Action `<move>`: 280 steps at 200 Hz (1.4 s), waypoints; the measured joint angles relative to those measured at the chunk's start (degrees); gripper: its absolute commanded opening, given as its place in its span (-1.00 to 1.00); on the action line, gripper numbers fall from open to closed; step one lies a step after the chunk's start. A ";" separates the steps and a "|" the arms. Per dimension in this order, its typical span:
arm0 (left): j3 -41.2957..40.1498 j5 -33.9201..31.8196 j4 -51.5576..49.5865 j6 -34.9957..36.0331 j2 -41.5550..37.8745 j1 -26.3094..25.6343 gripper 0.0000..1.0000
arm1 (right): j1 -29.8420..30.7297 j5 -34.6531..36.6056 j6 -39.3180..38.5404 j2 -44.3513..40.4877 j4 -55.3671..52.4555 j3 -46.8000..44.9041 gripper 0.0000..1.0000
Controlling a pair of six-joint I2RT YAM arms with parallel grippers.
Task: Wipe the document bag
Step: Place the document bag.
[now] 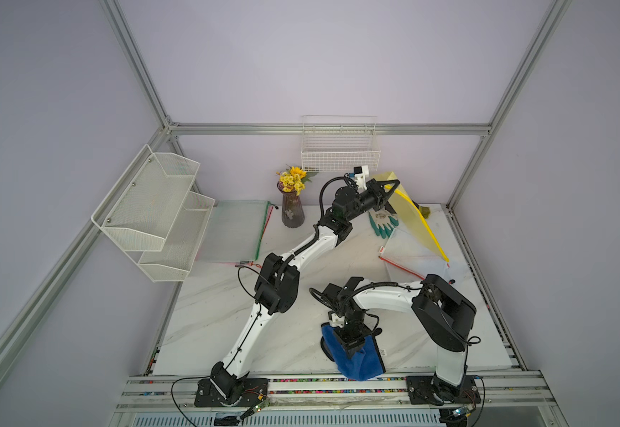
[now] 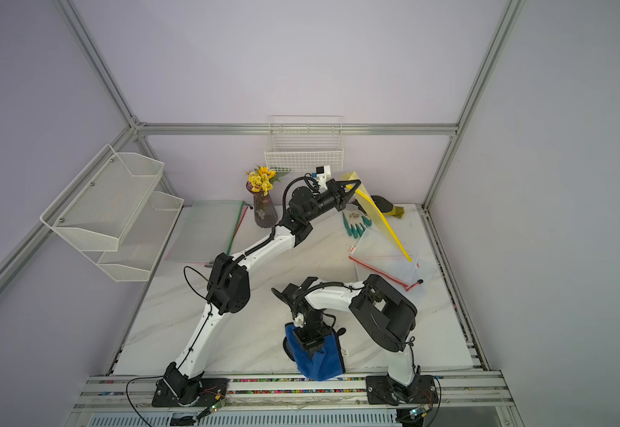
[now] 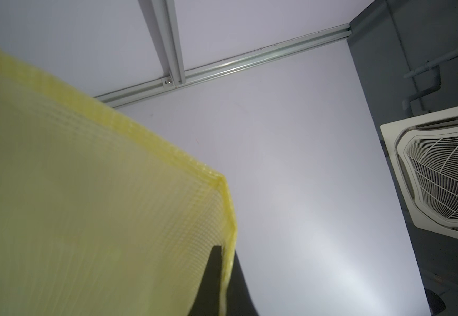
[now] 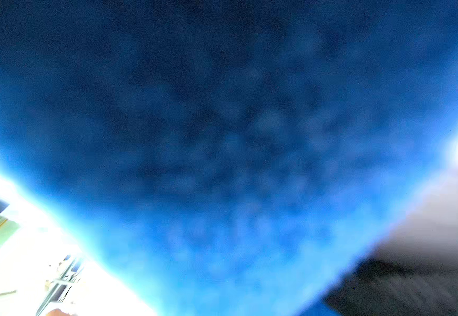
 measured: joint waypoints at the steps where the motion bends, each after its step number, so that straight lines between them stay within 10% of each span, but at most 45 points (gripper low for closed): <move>1: -0.63 0.09 0.44 -0.11 -0.02 -0.02 -1.00 | 0.00 -0.07 0.02 0.00 0.00 -0.02 -1.00; 84: -21.66 2.78 6.16 -4.42 3.02 -1.25 -1.00 | 0.02 -4.28 0.00 -0.09 1.79 -1.70 -1.00; 246: -37.94 -19.04 12.68 -10.75 3.48 -6.08 -1.00 | -0.02 -9.38 1.81 -2.62 8.17 -6.49 -1.00; 280: -37.68 -19.74 14.03 -11.56 3.54 -6.32 0.22 | 0.00 -10.64 2.27 -3.10 10.01 -7.61 -1.00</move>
